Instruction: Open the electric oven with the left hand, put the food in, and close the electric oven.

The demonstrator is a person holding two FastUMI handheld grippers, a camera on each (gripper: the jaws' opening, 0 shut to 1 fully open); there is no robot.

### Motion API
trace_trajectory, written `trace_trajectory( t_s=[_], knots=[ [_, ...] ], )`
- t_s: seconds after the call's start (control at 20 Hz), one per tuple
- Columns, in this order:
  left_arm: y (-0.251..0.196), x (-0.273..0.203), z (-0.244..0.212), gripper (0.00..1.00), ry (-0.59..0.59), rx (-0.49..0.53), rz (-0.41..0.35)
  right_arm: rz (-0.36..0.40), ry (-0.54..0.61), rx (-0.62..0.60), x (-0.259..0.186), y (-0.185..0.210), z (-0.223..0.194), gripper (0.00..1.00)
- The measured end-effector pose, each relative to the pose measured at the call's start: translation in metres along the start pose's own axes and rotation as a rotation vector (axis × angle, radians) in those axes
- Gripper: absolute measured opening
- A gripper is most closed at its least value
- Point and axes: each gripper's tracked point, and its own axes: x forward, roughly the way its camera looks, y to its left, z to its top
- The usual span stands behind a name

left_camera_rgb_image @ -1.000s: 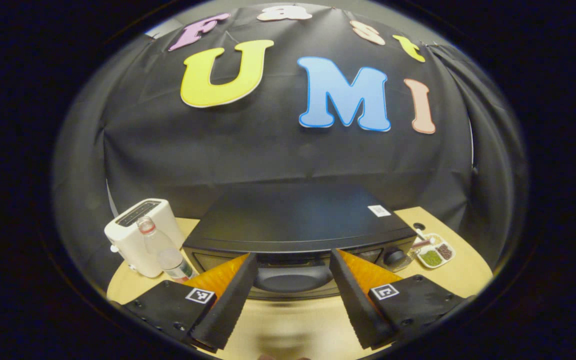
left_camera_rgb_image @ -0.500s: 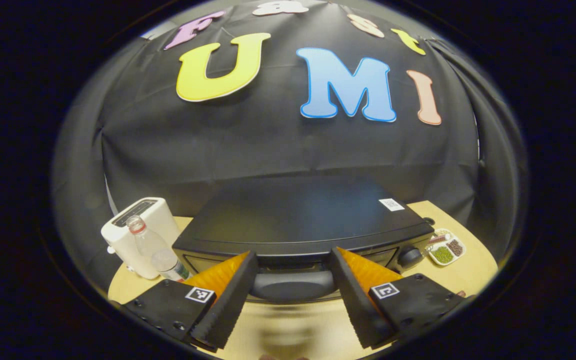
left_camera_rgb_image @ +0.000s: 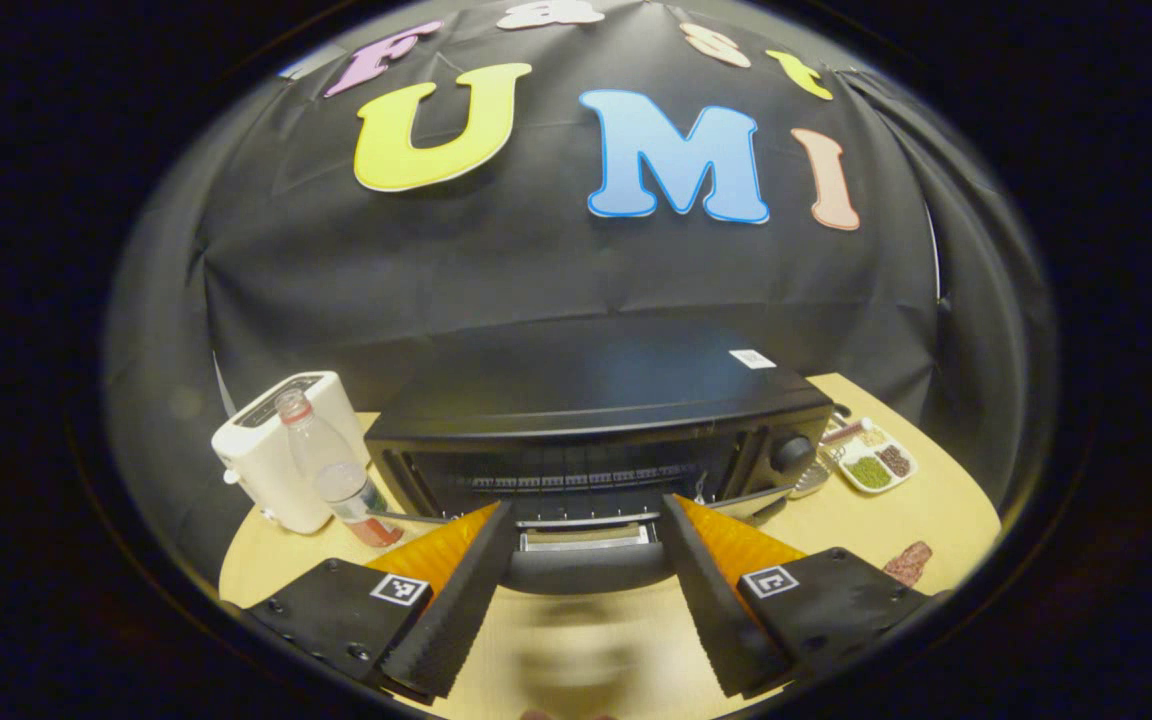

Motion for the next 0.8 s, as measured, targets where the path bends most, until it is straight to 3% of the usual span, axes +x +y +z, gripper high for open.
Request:
trace_trajectory(
  t_s=[0.8],
  knots=[
    [-0.013, -0.034, -0.101, 0.98, 0.176, 0.061, -0.05, 0.059, 0.011, -0.001, -0.024, 0.026, -0.004, 0.96]
  ],
)
